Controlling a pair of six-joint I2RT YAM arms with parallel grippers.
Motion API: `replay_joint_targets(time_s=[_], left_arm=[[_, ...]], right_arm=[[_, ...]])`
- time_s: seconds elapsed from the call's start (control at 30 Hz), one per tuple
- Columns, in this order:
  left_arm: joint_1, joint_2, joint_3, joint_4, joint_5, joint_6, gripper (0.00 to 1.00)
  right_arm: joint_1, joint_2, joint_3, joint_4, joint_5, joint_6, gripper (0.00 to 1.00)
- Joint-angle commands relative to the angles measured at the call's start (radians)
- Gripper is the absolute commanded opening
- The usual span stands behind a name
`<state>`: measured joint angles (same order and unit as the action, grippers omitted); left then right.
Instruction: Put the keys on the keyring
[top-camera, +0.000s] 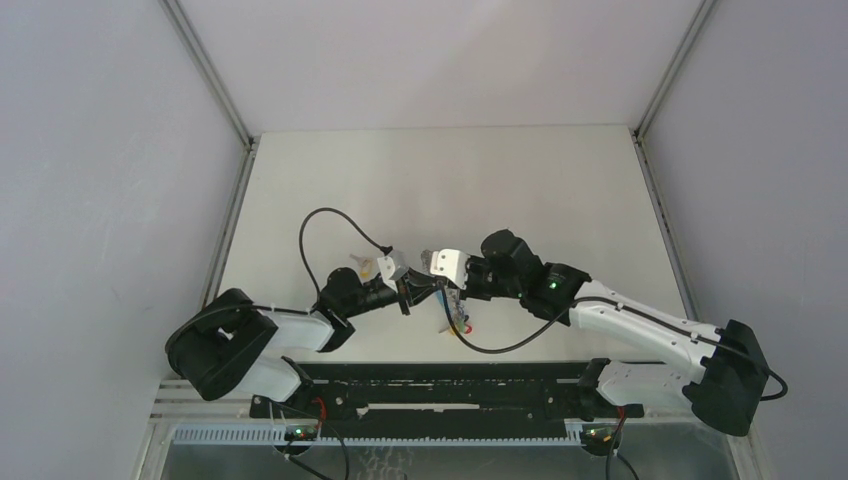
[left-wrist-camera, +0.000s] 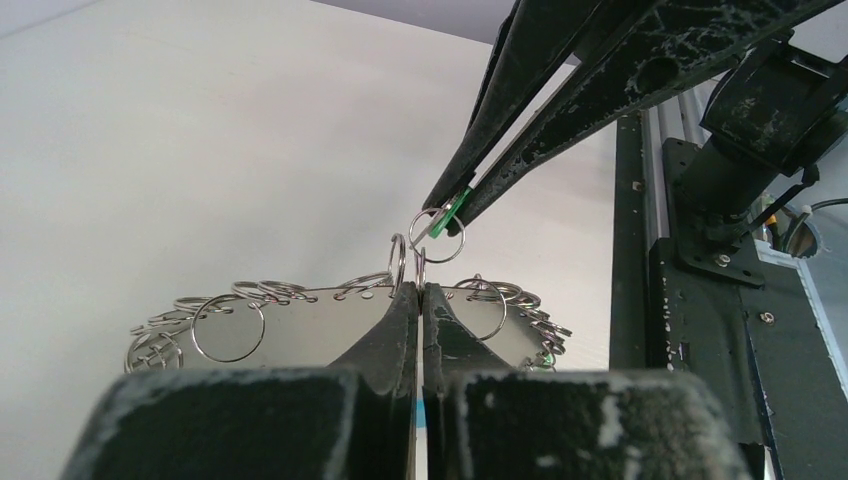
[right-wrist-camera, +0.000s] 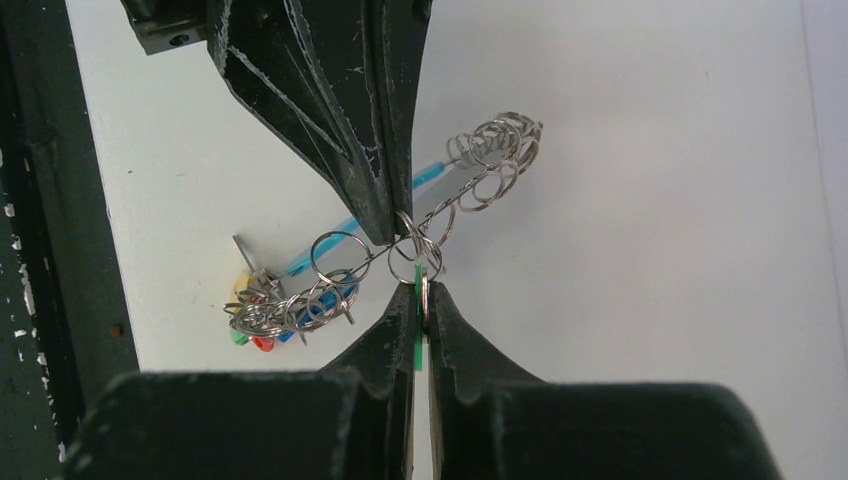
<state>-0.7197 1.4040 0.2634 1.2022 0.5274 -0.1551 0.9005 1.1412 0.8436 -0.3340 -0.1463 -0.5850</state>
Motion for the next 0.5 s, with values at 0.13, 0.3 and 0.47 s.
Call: replay_joint_targets(time_s=[0.13,0.3,0.47], left_arm=[[0.002,-0.028,0.025,0.036,-0.011,0.025,0.0],[0.0,-0.031,0.023,0.04,-0.011,0.026,0.0],[-0.003,-0.019,0.023,0.06,-0.005,0.019,0.0]], right_arm=[[-0.031,-0.005,-0.034,0.035,-0.013,0.035,0.0],[-0.046,0.014,-0.045,0.039,-0.029,0.047,0.0],[-0.054,0.028,-0.051,0.043,-0.044,0.051,0.0]])
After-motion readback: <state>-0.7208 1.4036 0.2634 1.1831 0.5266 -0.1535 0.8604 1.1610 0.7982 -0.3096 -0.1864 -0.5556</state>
